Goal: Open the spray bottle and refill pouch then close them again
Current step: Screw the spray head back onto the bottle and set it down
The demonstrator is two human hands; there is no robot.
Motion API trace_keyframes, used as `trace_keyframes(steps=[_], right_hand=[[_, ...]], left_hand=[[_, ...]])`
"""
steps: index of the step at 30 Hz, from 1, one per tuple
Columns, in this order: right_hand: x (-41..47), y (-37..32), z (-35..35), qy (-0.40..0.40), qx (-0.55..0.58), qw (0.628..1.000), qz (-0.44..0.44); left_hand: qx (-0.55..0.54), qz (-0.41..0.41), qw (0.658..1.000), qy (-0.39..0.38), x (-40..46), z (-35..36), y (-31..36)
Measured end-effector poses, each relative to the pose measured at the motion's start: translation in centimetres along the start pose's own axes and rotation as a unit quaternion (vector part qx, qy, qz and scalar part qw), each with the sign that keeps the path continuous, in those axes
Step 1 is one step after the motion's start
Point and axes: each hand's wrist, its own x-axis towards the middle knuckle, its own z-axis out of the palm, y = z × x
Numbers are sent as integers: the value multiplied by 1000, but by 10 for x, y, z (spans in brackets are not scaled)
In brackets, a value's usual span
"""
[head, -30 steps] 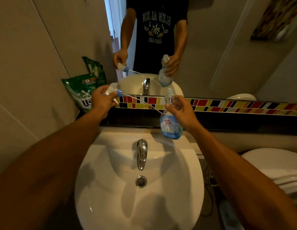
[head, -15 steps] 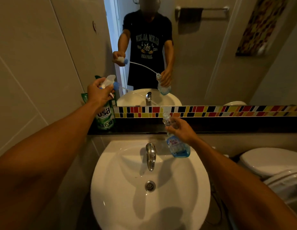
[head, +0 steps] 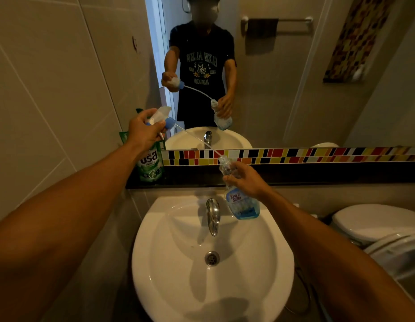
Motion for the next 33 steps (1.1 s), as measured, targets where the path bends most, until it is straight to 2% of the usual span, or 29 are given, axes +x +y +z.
trace_keyframes(steps=[13,22,33], right_hand=[[6,-41,4,-28,29,997,-59],[7,-49,7,-25,37,997,-64],[6,-57,1,-46,51,995,-66]], left_hand=[[8,12,991,-134,-27,54,0],[39,44,986,-154,-46,67,-2],[25,35,988,-148,-48,70,-1]])
